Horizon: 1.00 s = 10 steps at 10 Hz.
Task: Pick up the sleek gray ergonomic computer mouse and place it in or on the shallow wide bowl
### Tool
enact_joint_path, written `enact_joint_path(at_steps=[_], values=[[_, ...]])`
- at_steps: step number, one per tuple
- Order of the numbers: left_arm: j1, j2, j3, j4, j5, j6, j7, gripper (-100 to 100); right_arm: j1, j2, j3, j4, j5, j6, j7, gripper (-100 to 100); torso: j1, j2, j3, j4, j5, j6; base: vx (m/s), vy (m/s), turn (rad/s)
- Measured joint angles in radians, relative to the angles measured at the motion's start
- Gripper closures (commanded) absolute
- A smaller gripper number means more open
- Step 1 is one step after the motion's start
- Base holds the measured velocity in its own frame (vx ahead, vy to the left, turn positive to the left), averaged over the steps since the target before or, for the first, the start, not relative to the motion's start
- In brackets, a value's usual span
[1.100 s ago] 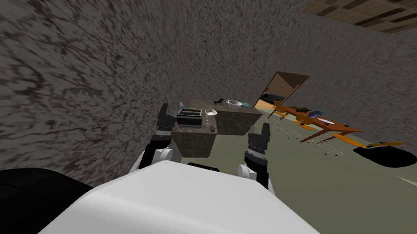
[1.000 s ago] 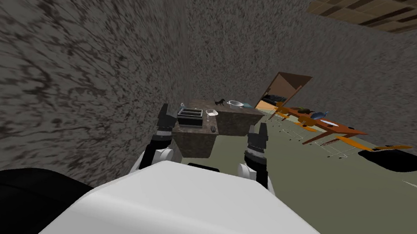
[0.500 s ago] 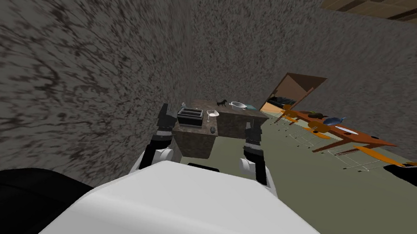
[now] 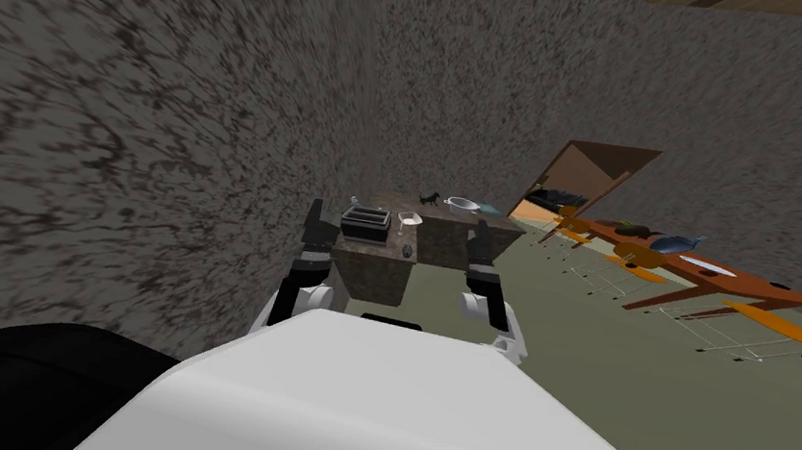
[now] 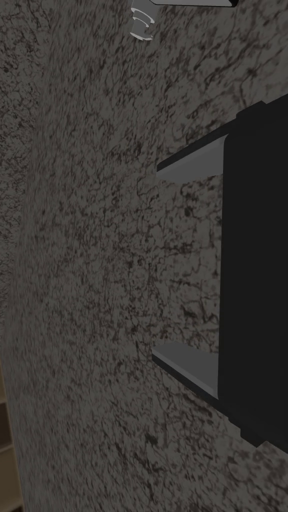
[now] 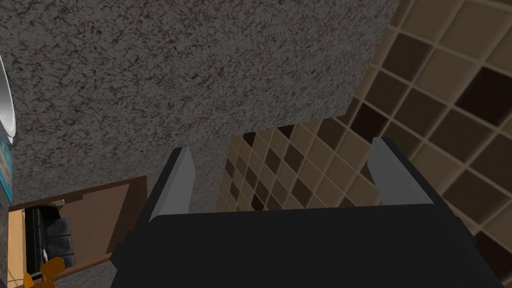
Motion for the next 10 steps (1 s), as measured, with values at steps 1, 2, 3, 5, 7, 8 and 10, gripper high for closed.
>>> enact_joint_path(at_steps=[1, 2, 3, 5, 7, 8, 10], values=[[0.0, 0.0, 0.0, 0.0, 0.0, 0.0, 0.0, 0, -0.026, -0.009, -0.004, 0.011, -0.003, 0.027, 0.002, -100, 0.001, 0.0, 0.0, 0.0, 0.0, 0.0, 0.025, -0.082, 0.14], [0.0, 0.0, 0.0, 0.0, 0.0, 0.0, 0.0, 0, -0.058, -0.018, -0.007, 0.03, -0.005, 0.058, 0.007, -100, 0.001, -0.001, -0.001, 0.0, 0.0, 0.0, 0.02, -0.084, 0.085], [0.0, 0.0, 0.0, 0.0, 0.0, 0.0, 0.0, 0, -0.076, -0.024, -0.007, 0.036, -0.006, 0.083, 0.011, -100, 0.001, -0.001, 0.0, 0.0, 0.0, 0.001, 0.016, -0.106, 0.152], [0.0, 0.0, 0.0, 0.0, 0.0, 0.0, 0.0, 0, -0.135, -0.04, -0.013, 0.08, -0.011, 0.135, 0.021, -100, 0.0, -0.001, 0.0, 0.0, 0.0, 0.001, 0.007, -0.095, 0.137], [0.0, 0.0, 0.0, 0.0, 0.0, 0.0, 0.0, 0, -0.181, -0.053, -0.015, 0.106, -0.015, 0.191, 0.033, -100, 0.001, 0.0, 0.0, 0.0, 0.0, 0.001, 0.011, -0.087, 0.11], [0.0, 0.0, 0.0, 0.0, 0.0, 0.0, 0.0, 0, -0.211, -0.06, -0.017, 0.131, -0.018, 0.221, 0.042, -100, 0.0, -0.001, -0.001, 0.0, 0.0, 0.0, 0.013, -0.078, 0.087], [0.0, 0.0, 0.0, 0.0, 0.0, 0.0, 0.0, 0, -0.273, -0.064, -0.02, 0.18, -0.02, 0.278, 0.06, -100, 0.001, -0.001, -0.001, 0.0, 0.0, 0.0, 0.008, -0.071, 0.152]])
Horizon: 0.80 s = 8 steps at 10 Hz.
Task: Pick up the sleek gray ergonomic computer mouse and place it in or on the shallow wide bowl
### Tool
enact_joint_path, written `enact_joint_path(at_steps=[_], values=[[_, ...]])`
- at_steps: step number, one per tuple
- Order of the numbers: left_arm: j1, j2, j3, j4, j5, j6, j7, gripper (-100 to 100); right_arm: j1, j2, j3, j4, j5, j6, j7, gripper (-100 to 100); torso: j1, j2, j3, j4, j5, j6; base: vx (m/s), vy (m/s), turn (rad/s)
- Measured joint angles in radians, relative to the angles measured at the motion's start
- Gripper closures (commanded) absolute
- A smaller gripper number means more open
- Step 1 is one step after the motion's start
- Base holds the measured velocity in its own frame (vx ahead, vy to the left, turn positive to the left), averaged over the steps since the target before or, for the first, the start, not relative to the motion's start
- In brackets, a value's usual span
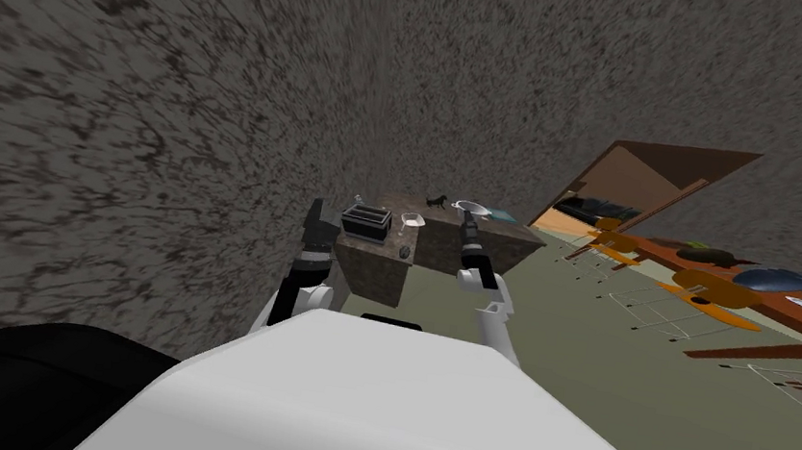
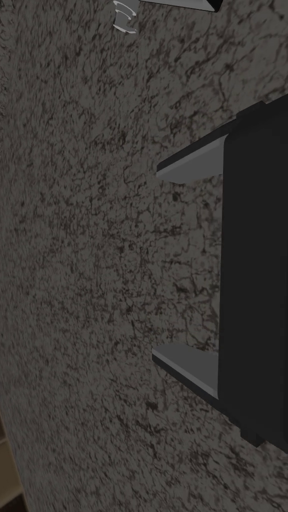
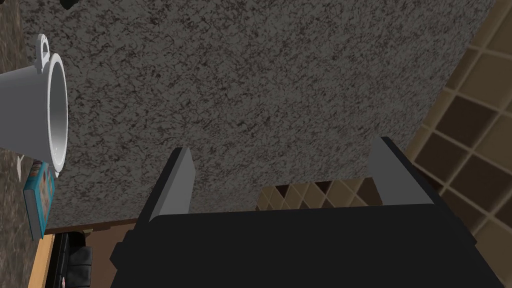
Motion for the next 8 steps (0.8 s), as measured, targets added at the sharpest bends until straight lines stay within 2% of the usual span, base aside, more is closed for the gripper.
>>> enact_joint_path(at_steps=[2, 5, 8], values=[[0.0, 0.0, 0.0, 0.0, 0.0, 0.0, 0.0, 0, -0.039, -0.004, -0.001, 0.018, -0.002, 0.046, 0.009, -100, 0.003, 0.001, 0.001, 0.0, 0.0, 0.001, 0.002, -0.04, 0.072], [0.0, 0.0, 0.0, 0.0, 0.0, 0.0, 0.0, 0, -0.123, -0.024, -0.009, 0.094, -0.016, 0.122, 0.031, -100, 0.0, 0.0, 0.0, 0.0, 0.0, 0.0, 0.005, -0.072, 0.134], [0.0, 0.0, 0.0, 0.0, 0.0, 0.0, 0.0, 0, -0.185, -0.026, -0.01, 0.133, -0.021, 0.2, 0.052, -100, 0.003, 0.001, 0.001, 0.0, 0.001, 0.0, -0.007, -0.038, 0.096]])
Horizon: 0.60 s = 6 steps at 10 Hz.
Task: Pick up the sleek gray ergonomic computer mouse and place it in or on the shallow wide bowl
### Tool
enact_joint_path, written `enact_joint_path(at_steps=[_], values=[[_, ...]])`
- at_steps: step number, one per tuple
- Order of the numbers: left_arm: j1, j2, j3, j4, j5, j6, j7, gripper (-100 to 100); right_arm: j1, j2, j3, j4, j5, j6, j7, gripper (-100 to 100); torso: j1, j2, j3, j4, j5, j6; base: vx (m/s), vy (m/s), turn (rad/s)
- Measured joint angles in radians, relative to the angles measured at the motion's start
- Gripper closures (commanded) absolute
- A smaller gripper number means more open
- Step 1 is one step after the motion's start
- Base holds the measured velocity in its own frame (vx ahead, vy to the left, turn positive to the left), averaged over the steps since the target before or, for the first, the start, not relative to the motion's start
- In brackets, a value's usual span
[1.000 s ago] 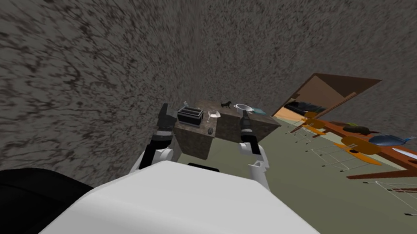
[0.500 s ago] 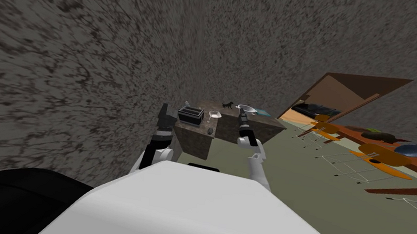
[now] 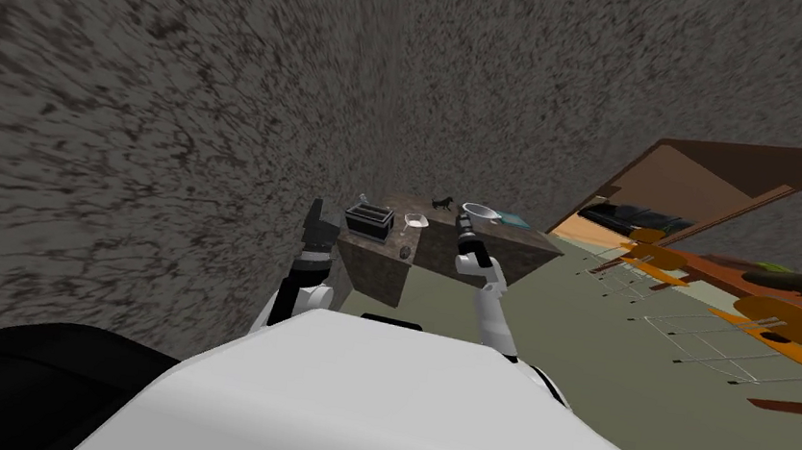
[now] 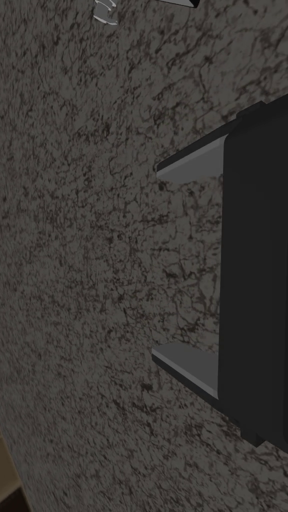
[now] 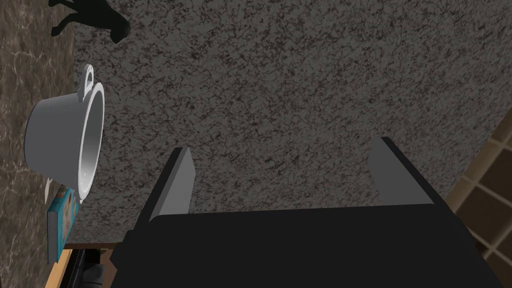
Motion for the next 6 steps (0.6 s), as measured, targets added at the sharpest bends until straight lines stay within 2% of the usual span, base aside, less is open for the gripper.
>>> enact_joint_path(at_steps=[2, 3, 4, 6], values=[[0.0, 0.0, 0.0, 0.0, 0.0, 0.0, 0.0, 0, -0.054, 0.0, -0.003, 0.048, -0.004, 0.056, 0.021, -100, -0.001, 0.0, 0.0, 0.0, 0.0, 0.0, -0.002, -0.065, 0.143], [0.0, 0.0, 0.0, 0.0, 0.0, 0.0, 0.0, 0, -0.08, -0.006, -0.004, 0.071, -0.009, 0.082, 0.029, -100, -0.002, -0.001, 0.0, 0.0, 0.0, 0.001, 0.009, -0.03, -0.012], [0.0, 0.0, 0.0, 0.0, 0.0, 0.0, 0.0, 0, -0.086, -0.006, -0.003, 0.071, -0.01, 0.108, 0.032, -100, 0.0, -0.001, 0.0, 0.0, 0.0, 0.001, -0.001, -0.033, 0.163], [0.0, 0.0, 0.0, 0.0, 0.0, 0.0, 0.0, 0, -0.138, -0.004, -0.006, 0.115, -0.013, 0.166, 0.053, -100, 0.0, -0.001, 0.0, 0.0, 0.0, 0.001, 0.0, -0.031, 0.06]])
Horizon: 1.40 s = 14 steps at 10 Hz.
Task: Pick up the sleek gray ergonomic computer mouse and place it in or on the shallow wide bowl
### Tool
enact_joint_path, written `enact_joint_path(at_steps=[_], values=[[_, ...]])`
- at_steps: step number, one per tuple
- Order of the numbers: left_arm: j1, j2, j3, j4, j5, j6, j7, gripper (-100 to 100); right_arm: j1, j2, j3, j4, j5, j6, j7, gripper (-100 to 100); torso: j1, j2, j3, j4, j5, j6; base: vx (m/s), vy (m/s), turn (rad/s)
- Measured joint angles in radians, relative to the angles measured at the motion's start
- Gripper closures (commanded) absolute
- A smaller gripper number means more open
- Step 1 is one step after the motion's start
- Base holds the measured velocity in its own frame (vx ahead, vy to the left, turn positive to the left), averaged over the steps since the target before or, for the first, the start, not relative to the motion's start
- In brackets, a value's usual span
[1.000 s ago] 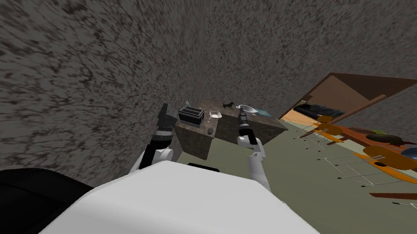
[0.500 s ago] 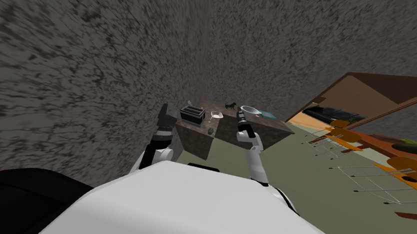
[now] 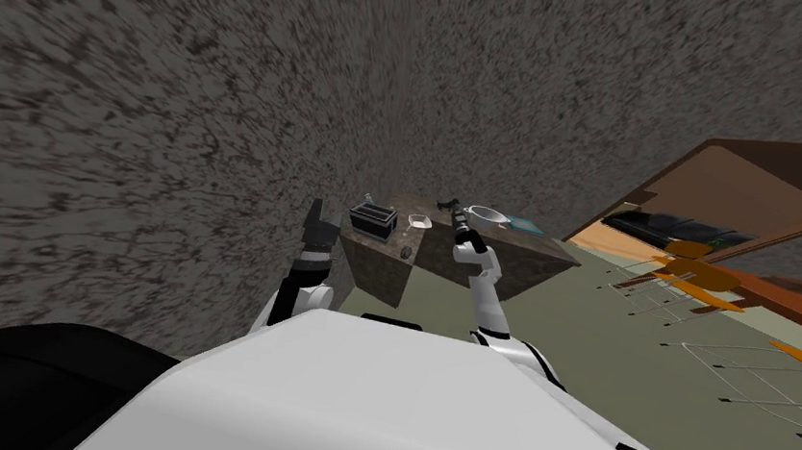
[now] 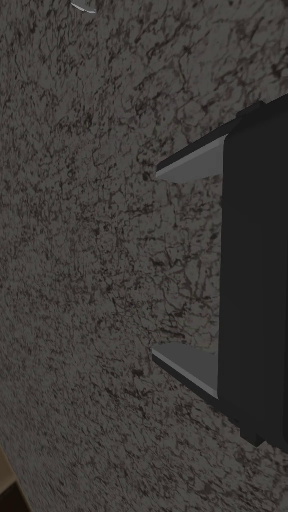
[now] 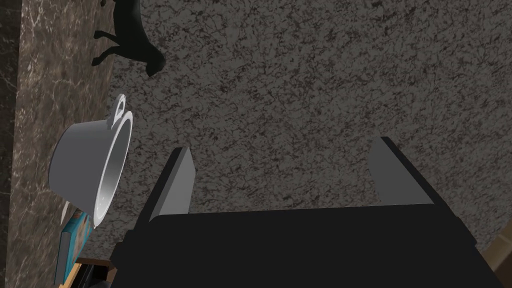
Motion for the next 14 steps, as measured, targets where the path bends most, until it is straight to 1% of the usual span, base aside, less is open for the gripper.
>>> enact_joint_path(at_steps=[1, 4, 5, 6, 8, 9, 10, 11, 12, 13, 14], values=[[0.0, 0.0, 0.0, 0.0, 0.0, 0.0, 0.0, 0, -0.006, -0.002, 0.0, 0.004, -0.002, 0.021, 0.003, -100, 0.001, 0.0, 0.0, 0.0, 0.0, 0.0, -0.003, -0.033, 0.155], [0.0, 0.0, 0.0, 0.0, 0.0, 0.0, 0.0, 0, -0.084, -0.003, -0.003, 0.075, -0.013, 0.108, 0.037, -100, 0.0, 0.0, 0.0, 0.0, 0.0, -0.001, -0.004, -0.047, 0.146], [0.0, 0.0, 0.0, 0.0, 0.0, 0.0, 0.0, 0, -0.106, -0.004, -0.003, 0.096, -0.017, 0.14, 0.047, -100, 0.0, 0.0, 0.0, 0.0, 0.0, 0.0, -0.003, -0.019, -0.027], [0.0, 0.0, 0.0, 0.0, 0.0, 0.0, 0.0, 0, -0.114, -0.004, -0.003, 0.109, -0.018, 0.158, 0.051, -100, 0.001, 0.0, 0.0, 0.0, 0.0, 0.001, -0.006, -0.02, 0.172], [0.0, 0.0, 0.0, 0.0, 0.0, 0.0, 0.0, 0, -0.16, -0.004, -0.004, 0.161, -0.026, 0.207, 0.073, -100, 0.001, 0.0, 0.0, 0.0, 0.0, 0.0, -0.004, -0.023, 0.053], [0.0, 0.0, 0.0, 0.0, 0.0, 0.0, 0.0, 0, -0.166, -0.004, -0.005, 0.164, -0.027, 0.227, 0.077, -100, 0.001, 0.0, 0.0, 0.0, 0.0, 0.001, -0.004, -0.028, 0.195], [0.0, 0.0, 0.0, 0.0, 0.0, 0.0, 0.0, 0, -0.195, 0.0, -0.006, 0.188, -0.029, 0.256, 0.089, -100, 0.001, 0.0, 0.0, 0.0, 0.0, -0.001, -0.001, -0.032, 0.106], [0.0, 0.0, 0.0, 0.0, 0.0, 0.0, 0.0, 0, -0.209, -0.002, -0.006, 0.2, -0.035, 0.29, 0.1, -100, 0.001, 0.0, 0.0, 0.0, 0.0, 0.001, -0.007, -0.034, 0.156], [0.0, 0.0, 0.0, 0.0, 0.0, 0.0, 0.0, 0, -0.239, -0.002, -0.007, 0.234, -0.043, 0.316, 0.116, -100, 0.001, 0.0, 0.0, 0.0, 0.0, 0.0, -0.008, -0.028, 0.106], [0.0, 0.0, 0.0, 0.0, 0.0, 0.0, 0.0, 0, -0.255, 0.004, -0.006, 0.252, -0.039, 0.346, 0.126, -100, 0.001, 0.0, 0.0, 0.0, 0.0, 0.0, -0.002, -0.009, -0.003], [0.0, 0.0, 0.0, 0.0, 0.0, 0.0, 0.0, 0, -0.258, 0.006, -0.006, 0.259, -0.039, 0.368, 0.129, -100, 0.002, 0.0, 0.0, 0.0, 0.0, 0.001, -0.003, -0.016, 0.177]])
